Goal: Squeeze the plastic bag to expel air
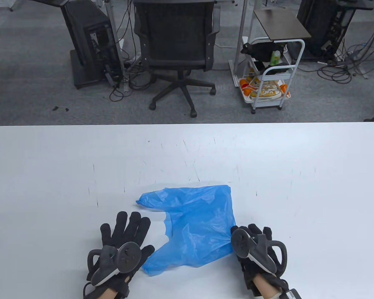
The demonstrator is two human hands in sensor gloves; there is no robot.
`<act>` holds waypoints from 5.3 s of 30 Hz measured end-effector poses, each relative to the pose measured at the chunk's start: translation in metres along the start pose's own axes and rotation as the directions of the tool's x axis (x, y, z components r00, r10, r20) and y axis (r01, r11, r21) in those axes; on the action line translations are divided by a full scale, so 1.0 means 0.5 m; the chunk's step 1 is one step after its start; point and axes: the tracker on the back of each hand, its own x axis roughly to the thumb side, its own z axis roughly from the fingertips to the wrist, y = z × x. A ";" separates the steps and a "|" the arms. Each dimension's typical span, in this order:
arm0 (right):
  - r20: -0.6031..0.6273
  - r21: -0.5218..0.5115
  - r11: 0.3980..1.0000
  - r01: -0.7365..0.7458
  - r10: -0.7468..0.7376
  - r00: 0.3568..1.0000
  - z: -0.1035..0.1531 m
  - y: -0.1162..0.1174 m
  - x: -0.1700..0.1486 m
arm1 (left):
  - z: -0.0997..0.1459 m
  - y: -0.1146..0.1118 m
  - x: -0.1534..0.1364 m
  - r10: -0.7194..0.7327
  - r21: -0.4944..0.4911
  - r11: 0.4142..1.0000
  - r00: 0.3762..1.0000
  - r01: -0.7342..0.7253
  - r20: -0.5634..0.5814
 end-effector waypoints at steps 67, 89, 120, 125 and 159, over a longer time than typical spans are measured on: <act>0.116 -0.006 0.985 -0.172 0.171 0.978 0.012 0.008 0.059 | -0.068 -0.066 0.071 -0.361 -0.174 0.893 0.892 0.414 0.271; 0.050 0.021 0.990 -0.140 0.139 0.989 0.017 -0.015 0.031 | -0.046 -0.063 0.006 -0.357 -0.203 0.903 0.923 0.380 0.141; 0.176 0.270 0.956 0.116 -0.167 0.970 0.018 0.017 0.053 | -0.153 -0.119 0.256 0.036 -0.444 0.886 0.937 0.131 0.348; 0.191 0.257 0.963 0.081 -0.133 0.973 0.016 0.018 0.057 | -0.160 -0.140 0.259 -0.021 -0.457 0.867 0.932 0.196 0.361; 0.132 0.281 0.949 0.141 -0.184 0.974 -0.003 0.007 0.048 | -0.094 -0.093 0.015 -0.056 -0.397 0.912 0.990 0.103 0.128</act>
